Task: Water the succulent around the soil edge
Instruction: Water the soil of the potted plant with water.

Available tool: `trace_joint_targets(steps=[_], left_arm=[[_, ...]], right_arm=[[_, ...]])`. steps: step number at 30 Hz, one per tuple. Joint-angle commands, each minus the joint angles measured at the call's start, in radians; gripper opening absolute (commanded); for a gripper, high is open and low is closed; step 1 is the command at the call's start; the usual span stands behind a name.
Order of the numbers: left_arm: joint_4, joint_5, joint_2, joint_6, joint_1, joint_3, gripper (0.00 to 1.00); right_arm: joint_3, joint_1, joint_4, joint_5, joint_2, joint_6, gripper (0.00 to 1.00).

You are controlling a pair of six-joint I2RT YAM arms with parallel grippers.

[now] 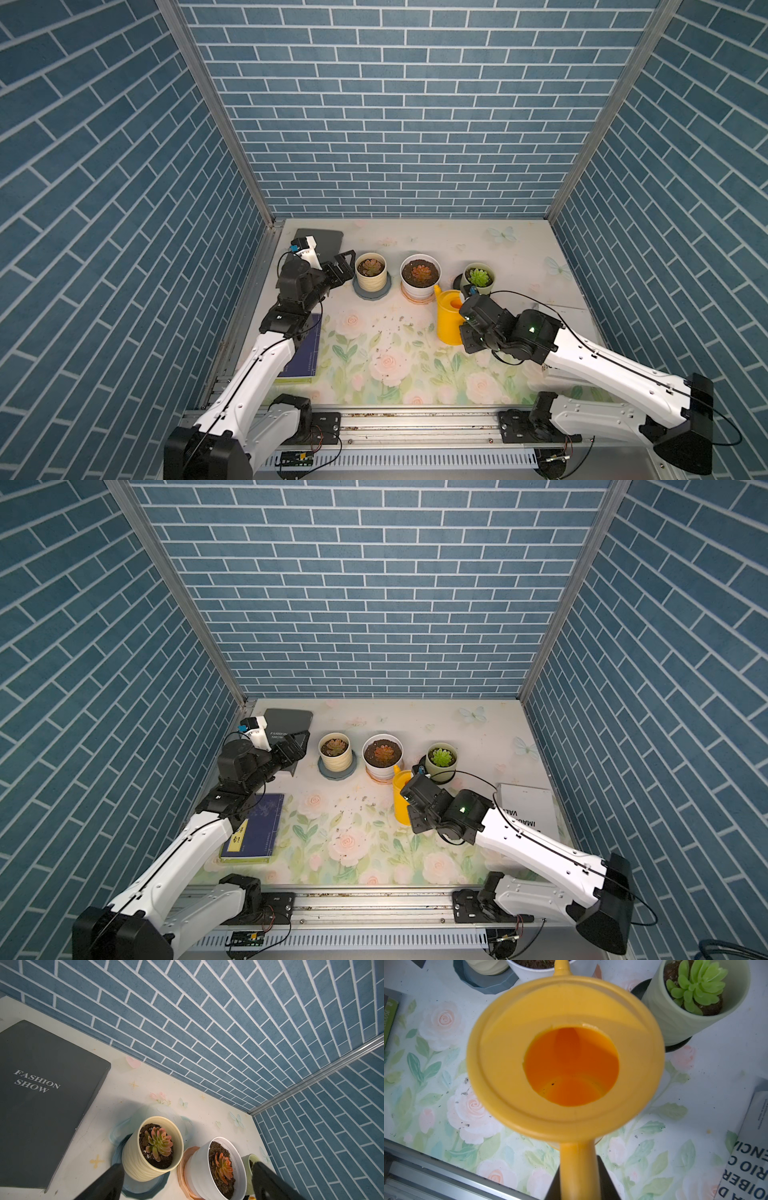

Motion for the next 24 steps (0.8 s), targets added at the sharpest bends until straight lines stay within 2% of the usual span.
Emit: trace_joint_targets(steps=[1, 11, 19, 24], left_arm=[[0.018, 0.006, 0.0, 0.003, -0.004, -0.017, 1.0], [0.021, 0.006, 0.002, 0.003, -0.003, -0.02, 1.0], [0.024, 0.007, 0.006, 0.001, -0.003, -0.025, 1.0], [0.026, 0.009, 0.009, 0.0, -0.004, -0.025, 1.0]], right_arm=[[-0.002, -0.028, -0.015, 0.038, -0.024, 0.017, 0.0], [0.028, -0.086, 0.036, 0.002, 0.027, -0.091, 0.0], [0.023, -0.077, 0.051, 0.002, 0.001, -0.097, 0.0], [0.029, -0.032, 0.052, 0.012, -0.003, -0.08, 0.0]])
